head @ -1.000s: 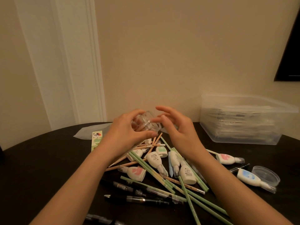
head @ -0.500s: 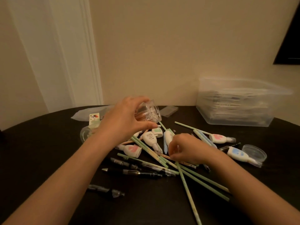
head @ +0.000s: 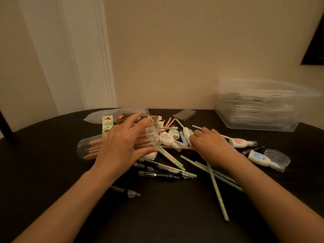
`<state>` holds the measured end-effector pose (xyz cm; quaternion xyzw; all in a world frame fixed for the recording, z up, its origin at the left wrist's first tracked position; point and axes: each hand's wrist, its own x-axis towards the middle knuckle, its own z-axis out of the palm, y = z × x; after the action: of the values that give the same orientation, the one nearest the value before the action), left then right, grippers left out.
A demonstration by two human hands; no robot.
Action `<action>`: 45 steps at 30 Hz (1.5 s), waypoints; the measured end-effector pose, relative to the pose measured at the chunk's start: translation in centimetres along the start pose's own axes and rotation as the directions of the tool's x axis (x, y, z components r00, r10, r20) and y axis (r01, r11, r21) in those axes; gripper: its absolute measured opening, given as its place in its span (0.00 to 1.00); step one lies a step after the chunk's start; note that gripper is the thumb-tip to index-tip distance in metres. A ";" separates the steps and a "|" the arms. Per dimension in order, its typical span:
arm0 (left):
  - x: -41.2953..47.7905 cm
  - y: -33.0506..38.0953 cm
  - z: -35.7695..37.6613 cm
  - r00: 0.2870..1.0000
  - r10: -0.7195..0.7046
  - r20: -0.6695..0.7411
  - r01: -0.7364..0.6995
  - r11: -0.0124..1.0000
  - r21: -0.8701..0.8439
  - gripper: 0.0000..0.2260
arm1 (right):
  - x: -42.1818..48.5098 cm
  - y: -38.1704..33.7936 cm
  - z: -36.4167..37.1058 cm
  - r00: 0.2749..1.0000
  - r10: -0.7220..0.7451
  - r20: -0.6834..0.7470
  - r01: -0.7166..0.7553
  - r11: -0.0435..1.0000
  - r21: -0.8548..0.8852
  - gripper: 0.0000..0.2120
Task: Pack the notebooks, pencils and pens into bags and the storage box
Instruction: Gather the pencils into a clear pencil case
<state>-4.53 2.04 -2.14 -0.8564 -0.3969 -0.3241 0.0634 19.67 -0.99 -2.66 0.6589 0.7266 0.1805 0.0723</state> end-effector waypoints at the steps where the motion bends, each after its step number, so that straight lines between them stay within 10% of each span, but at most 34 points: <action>1: -0.1 -0.2 0.1 1.000 0.003 0.008 -0.003 1.000 0.015 0.34 | 0.1 0.3 0.0 1.000 0.013 -0.006 -0.013 1.000 -0.002 0.15; 12: -0.2 -0.7 0.6 0.996 -0.017 0.082 0.014 0.999 0.038 0.36 | 0.5 1.9 0.1 0.997 0.027 0.068 -0.034 0.994 0.103 0.09; 25: -0.3 -1.2 0.4 0.997 -0.047 0.066 0.047 0.999 -0.007 0.38 | 0.7 1.5 0.6 0.943 0.135 -0.303 -0.135 0.991 0.020 0.07; 32: -0.3 -1.3 0.3 0.995 -0.056 0.080 0.059 0.997 -0.040 0.37 | 0.7 1.7 1.7 0.751 0.146 -0.644 -0.036 0.983 0.180 0.07; 35: -0.3 -1.5 0.3 0.995 -0.061 0.080 0.065 0.997 -0.047 0.34 | 0.4 1.2 1.4 0.786 0.266 -0.558 0.064 0.863 0.502 0.02; 39: -0.5 -1.9 0.1 0.996 -0.080 0.050 0.083 0.995 -0.054 0.33 | -0.2 0.7 0.4 0.874 0.395 -0.283 0.113 0.402 0.909 0.07; 45: -0.5 -2.7 0.0 0.992 -0.111 0.055 0.113 0.993 -0.031 0.34 | -0.9 0.9 0.4 0.922 0.267 -0.282 0.132 0.467 0.874 0.06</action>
<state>-6.65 3.56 -2.84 -0.8421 -0.4403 -0.3109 0.0199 20.77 -1.73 -2.84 0.5812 0.6865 -0.0929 -0.4270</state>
